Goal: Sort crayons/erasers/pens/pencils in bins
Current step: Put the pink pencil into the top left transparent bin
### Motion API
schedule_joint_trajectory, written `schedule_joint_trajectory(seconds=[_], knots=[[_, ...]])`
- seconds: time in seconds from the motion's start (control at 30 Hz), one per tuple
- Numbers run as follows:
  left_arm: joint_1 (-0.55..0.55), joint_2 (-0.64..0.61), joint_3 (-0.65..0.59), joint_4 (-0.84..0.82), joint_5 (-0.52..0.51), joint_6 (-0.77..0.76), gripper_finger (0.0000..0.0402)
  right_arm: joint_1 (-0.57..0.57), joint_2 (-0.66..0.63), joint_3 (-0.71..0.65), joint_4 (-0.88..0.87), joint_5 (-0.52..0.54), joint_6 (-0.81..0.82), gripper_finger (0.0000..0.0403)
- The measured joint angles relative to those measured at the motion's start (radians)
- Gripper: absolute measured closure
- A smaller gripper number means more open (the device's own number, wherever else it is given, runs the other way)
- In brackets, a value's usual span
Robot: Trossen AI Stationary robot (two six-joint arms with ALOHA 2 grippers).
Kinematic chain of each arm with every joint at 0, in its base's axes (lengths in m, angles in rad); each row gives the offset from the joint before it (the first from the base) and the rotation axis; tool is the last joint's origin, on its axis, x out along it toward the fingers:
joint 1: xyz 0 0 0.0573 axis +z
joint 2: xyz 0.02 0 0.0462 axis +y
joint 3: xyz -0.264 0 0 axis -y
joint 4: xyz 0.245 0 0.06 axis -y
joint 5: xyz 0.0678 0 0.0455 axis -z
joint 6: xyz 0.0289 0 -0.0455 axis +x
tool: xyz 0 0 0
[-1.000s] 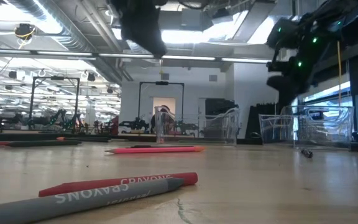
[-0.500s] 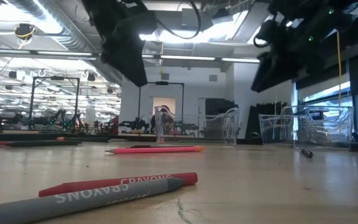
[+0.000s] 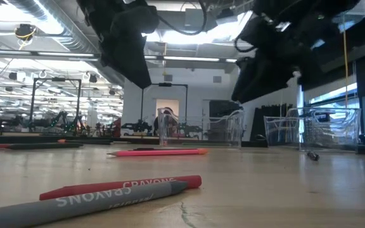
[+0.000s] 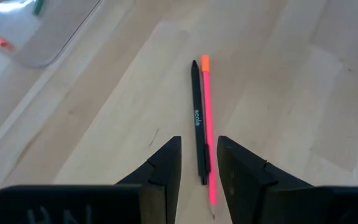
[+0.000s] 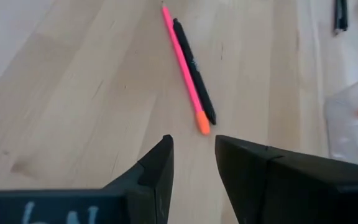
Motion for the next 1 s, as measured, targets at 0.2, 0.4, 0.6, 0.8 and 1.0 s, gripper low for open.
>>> schedule_joint_trajectory(seconds=[0.2, 0.4, 0.6, 0.8, 1.0], knots=[[-0.016, 0.000, 0.000, 0.003, -0.002, 0.000, 0.0305, -0.005, 0.157, 0.118, -0.036, -0.024, 0.000, 0.0282], [-0.031, 0.000, 0.000, 0.004, -0.002, 0.000, 0.0305, -0.017, 0.290, 0.230, -0.050, -0.078, -0.012, 0.0282], [-0.041, 0.000, 0.000, 0.004, -0.003, 0.003, 0.0305, -0.049, 0.391, 0.317, -0.104, -0.103, -0.020, 0.0282], [-0.043, 0.000, 0.000, 0.004, -0.005, 0.003, 0.0305, -0.088, 0.454, 0.344, -0.137, -0.105, -0.020, 0.0282], [-0.043, 0.000, 0.000, 0.003, -0.027, 0.004, 0.0305, -0.108, 0.488, 0.346, -0.135, -0.110, -0.025, 0.0282]])
